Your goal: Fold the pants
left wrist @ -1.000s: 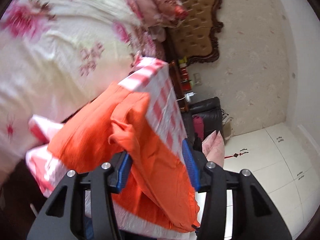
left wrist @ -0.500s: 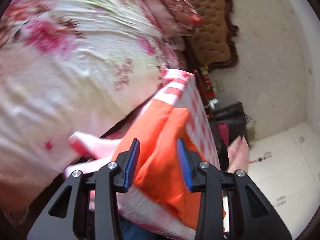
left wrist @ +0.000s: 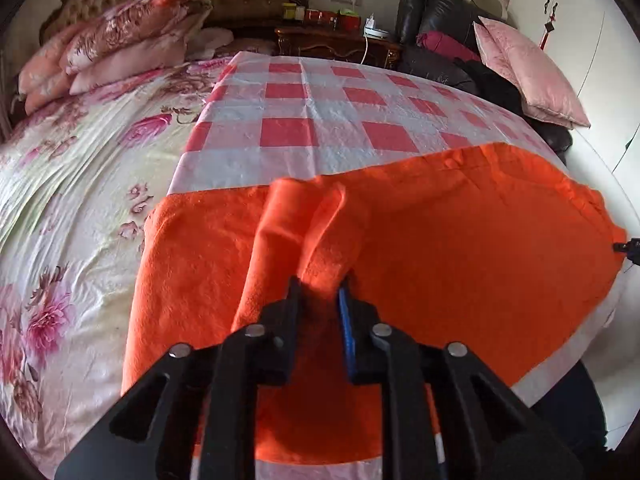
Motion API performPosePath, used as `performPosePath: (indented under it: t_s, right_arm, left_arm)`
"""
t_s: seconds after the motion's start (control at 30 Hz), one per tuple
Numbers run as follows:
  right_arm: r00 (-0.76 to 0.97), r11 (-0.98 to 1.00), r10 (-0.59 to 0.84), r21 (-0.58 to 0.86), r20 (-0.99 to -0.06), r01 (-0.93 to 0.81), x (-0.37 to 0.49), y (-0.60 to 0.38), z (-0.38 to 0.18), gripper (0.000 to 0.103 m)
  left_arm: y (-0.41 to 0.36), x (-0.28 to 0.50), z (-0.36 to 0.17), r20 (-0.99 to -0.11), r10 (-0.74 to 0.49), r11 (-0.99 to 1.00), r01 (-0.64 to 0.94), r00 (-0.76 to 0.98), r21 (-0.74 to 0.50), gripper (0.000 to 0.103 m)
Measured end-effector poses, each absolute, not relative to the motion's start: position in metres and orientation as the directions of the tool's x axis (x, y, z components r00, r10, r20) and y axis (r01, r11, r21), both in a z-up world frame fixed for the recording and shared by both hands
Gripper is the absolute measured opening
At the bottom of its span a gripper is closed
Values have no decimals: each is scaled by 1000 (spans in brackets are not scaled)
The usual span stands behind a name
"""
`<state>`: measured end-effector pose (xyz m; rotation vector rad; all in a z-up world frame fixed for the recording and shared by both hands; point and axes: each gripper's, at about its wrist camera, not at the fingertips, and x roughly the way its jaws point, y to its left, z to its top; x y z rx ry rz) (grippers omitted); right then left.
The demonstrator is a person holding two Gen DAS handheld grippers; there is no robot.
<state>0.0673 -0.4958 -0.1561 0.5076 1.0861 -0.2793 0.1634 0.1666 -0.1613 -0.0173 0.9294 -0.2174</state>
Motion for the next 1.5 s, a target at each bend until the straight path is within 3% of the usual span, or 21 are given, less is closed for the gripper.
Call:
performPosePath:
  t_s: [0.03,0.07,0.17,0.27,0.33,0.5,0.53,0.57,0.6,0.67,0.8,0.83,0.87,0.93,1.03,1.17,1.33,1.5]
  right_arm:
    - [449,852,32,259,-893,455,67,-496,-156,7]
    - [454,850,39,268,-890,453,66,-497,-157,7]
    - [462,848,46,279,-886,450,65,-498,-157,7]
    - [458,851,39,270,-888,450,66,-497,-157,7]
    - [458,851,39,269,-888,450,66,-497,-157,7]
    - [462,850,41,274,-886,450,66,-497,-157,7]
    - [459,850,39,271,-888,451,66,-497,-157,7]
    - [456,851,39,269,-889,451,67,-497,-157,7]
    - [454,851,40,269,-890,451,67,-498,-157,7]
    - [454,849,45,273,-890,452,66,-498,-157,7]
    - [457,850,42,272,-888,451,67,-497,-157,7]
    - [455,853,38,266,-890,449,68,-496,-157,8]
    - [451,857,32,257,-892,447,69,-494,-157,8]
    - [444,862,21,241,-896,446,70,-493,-156,8]
    - [439,864,22,238,-898,443,71,-493,-156,8]
    - [447,859,35,255,-894,443,69,-496,-157,8]
    - [448,858,35,257,-893,445,69,-497,-157,8]
    - [457,872,17,237,-889,429,68,-492,-155,15]
  left_arm:
    - [175,160,-159,-771,-216,976,148,599,-158,39]
    - [191,154,-156,-733,-229,971,92,641,-223,46]
    - [224,142,-153,-689,-211,962,21,693,-273,52]
    - [228,136,-155,-702,-200,975,66,684,-214,68]
    - [226,132,-155,-708,-189,981,96,680,-169,73]
    - [223,132,-160,-752,-168,982,178,637,-68,72]
    - [226,135,-164,-765,-208,974,197,609,-109,64]
    - [232,144,-170,-784,-285,956,226,552,-189,29]
    - [234,146,-172,-796,-306,949,235,522,-211,14]
    - [237,147,-169,-797,-318,944,252,513,-215,7]
    - [285,139,-158,-761,-269,956,67,591,-285,7]
    - [298,137,-163,-760,-259,948,5,596,-319,15]
    - [307,134,-169,-770,-221,947,-57,598,-316,32]
    - [317,132,-178,-791,-144,948,-146,595,-282,47]
    - [332,132,-186,-790,-189,916,-184,584,-356,50]
    - [337,134,-182,-787,-176,912,-204,591,-357,55]
    - [357,116,-165,-718,-184,820,-297,671,-489,52]
    - [352,67,-167,-562,-439,607,-230,700,-761,44]
